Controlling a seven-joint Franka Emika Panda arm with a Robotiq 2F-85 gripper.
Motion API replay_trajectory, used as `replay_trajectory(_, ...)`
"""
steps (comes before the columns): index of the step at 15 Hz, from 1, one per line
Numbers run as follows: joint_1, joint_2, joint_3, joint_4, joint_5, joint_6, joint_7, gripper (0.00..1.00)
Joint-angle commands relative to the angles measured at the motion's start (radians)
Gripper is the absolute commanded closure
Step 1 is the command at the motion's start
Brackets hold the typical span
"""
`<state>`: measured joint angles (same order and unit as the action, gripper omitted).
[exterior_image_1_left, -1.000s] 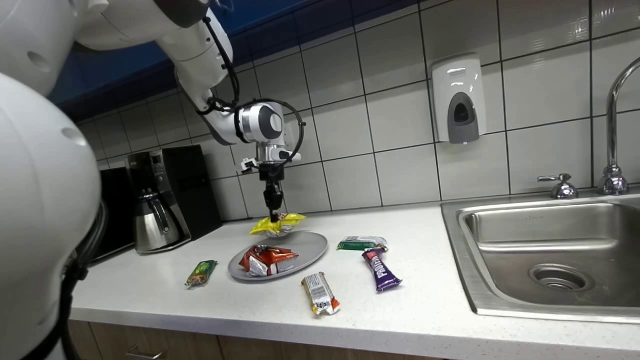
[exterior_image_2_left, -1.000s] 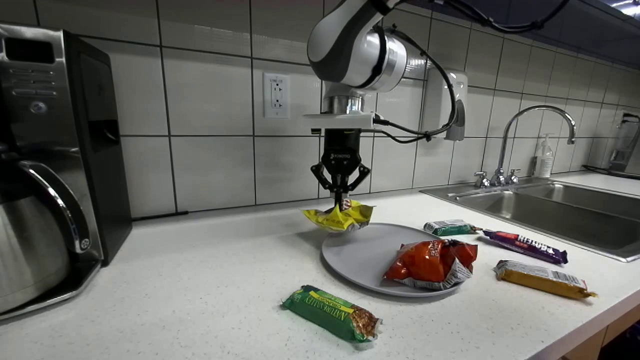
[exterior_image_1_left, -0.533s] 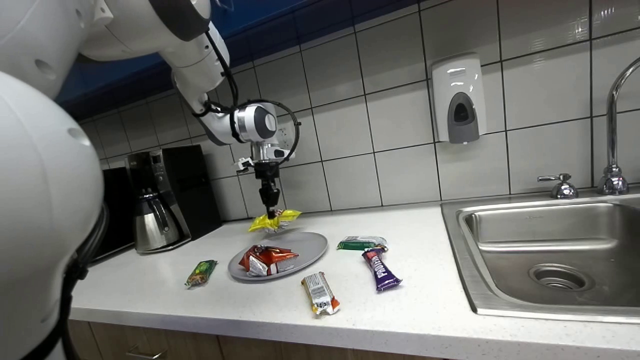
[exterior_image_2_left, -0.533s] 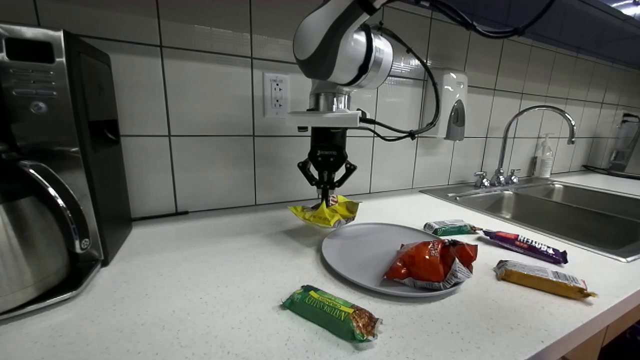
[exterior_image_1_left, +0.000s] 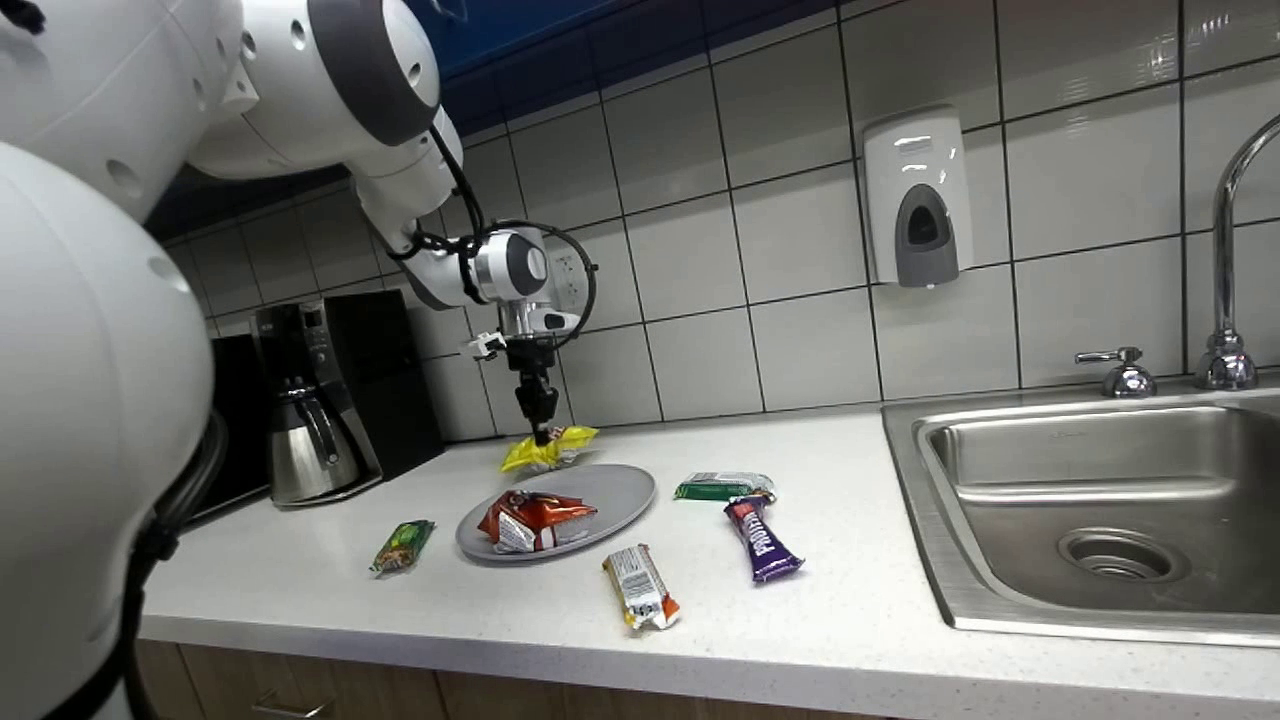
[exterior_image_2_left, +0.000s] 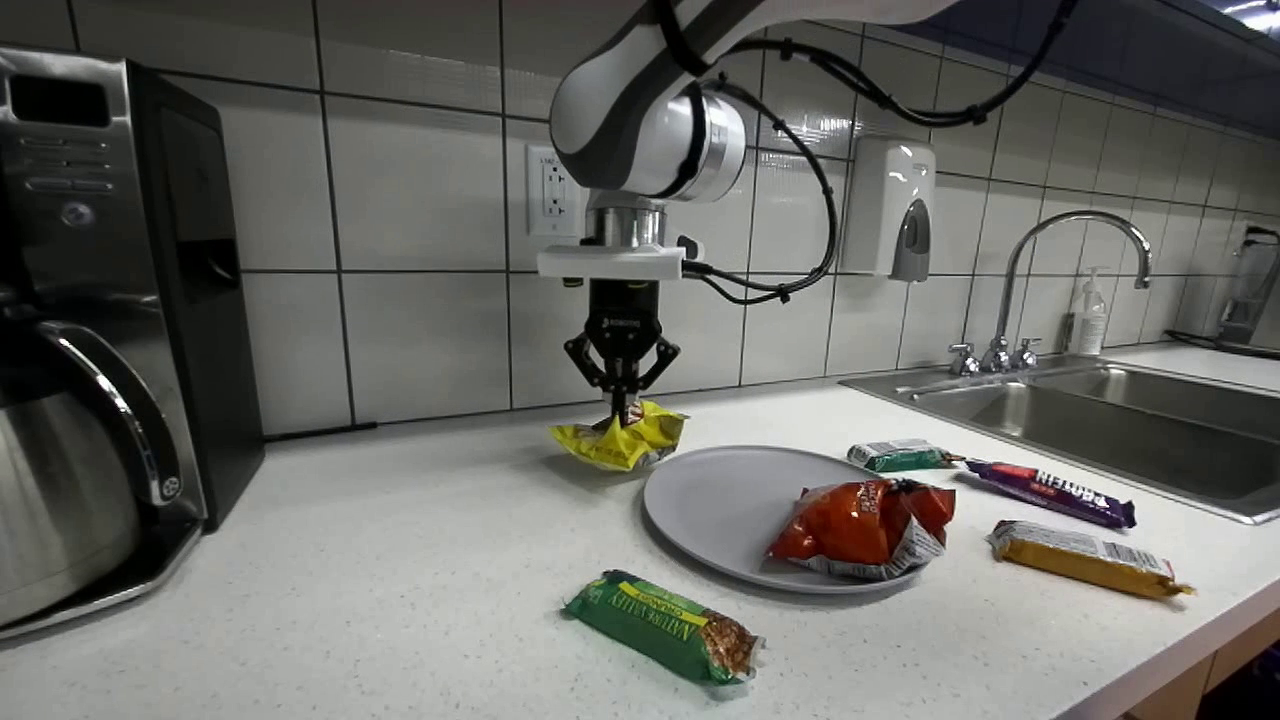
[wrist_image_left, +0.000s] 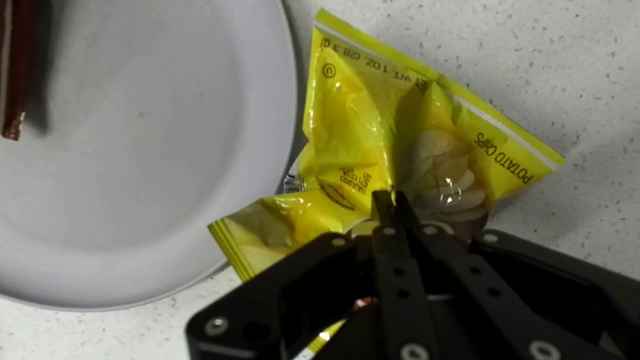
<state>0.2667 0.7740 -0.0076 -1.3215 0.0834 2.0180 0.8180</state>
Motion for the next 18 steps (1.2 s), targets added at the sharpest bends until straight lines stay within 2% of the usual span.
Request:
replay_trajectory(1, 0.003, 0.067, 0.002, 0.108, -0.026, -0.016, -0.012, 1.0)
replay_trajectory(2, 0.003, 0.076, 0.002, 0.12, -0.027, -0.019, -0.013, 0.79)
replay_trajectory(7, 0.001, 0.073, 0.007, 0.135, -0.021, -0.031, -0.026, 0.43)
replay_trajectory(13, -0.003, 0.012, 0.007, 0.069, -0.016, -0.02, -0.041, 0.0)
replay_trajectory(18, -0.008, -0.047, 0.01, 0.002, -0.009, -0.011, -0.044, 0.0)
